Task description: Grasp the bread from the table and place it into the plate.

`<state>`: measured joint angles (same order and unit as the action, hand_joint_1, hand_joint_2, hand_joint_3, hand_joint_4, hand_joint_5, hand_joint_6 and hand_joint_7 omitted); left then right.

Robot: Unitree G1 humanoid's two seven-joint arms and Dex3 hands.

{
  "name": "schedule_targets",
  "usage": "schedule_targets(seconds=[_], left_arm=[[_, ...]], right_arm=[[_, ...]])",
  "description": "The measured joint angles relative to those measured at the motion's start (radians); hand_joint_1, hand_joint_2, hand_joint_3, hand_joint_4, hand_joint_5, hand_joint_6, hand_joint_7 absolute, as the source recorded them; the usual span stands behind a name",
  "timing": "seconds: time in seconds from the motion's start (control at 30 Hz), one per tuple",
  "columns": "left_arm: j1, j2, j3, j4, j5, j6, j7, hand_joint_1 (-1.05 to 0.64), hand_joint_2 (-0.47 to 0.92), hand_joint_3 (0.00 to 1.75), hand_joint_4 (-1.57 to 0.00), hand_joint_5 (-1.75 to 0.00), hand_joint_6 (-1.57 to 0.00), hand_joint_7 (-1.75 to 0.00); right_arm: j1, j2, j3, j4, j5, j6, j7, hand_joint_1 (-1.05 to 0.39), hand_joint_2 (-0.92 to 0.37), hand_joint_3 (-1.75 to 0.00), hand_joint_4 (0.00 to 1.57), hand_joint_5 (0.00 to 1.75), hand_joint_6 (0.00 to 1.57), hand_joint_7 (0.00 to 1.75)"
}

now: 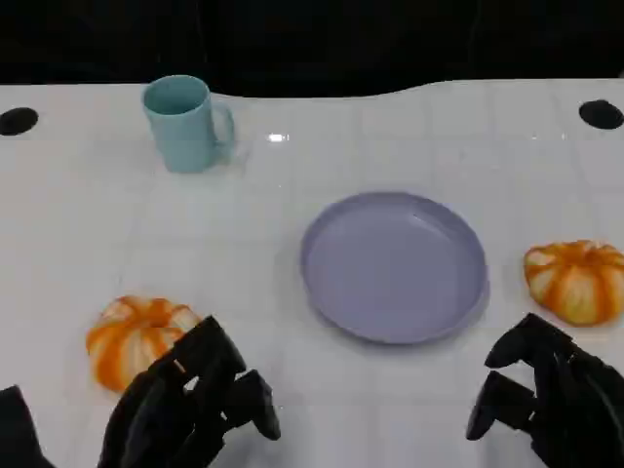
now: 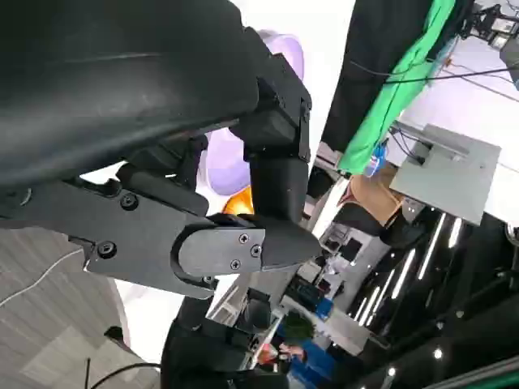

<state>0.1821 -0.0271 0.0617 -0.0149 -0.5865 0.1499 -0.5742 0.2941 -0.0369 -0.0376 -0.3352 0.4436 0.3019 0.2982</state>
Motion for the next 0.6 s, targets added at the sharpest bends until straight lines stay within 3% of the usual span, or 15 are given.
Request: schedule_targets(seconds=[0.6], left_arm=[[0.0, 0.001, -0.001, 0.0, 0.0, 0.001, 0.0, -0.56, 0.92, 0.43, -0.71, -1.75, -0.49, -1.75]], right_arm=[[-0.001, 0.0, 0.0, 0.0, 0.0, 0.0, 0.0, -0.51, -0.92, -0.42, 0.63, 1.75, 0.46, 1.62]])
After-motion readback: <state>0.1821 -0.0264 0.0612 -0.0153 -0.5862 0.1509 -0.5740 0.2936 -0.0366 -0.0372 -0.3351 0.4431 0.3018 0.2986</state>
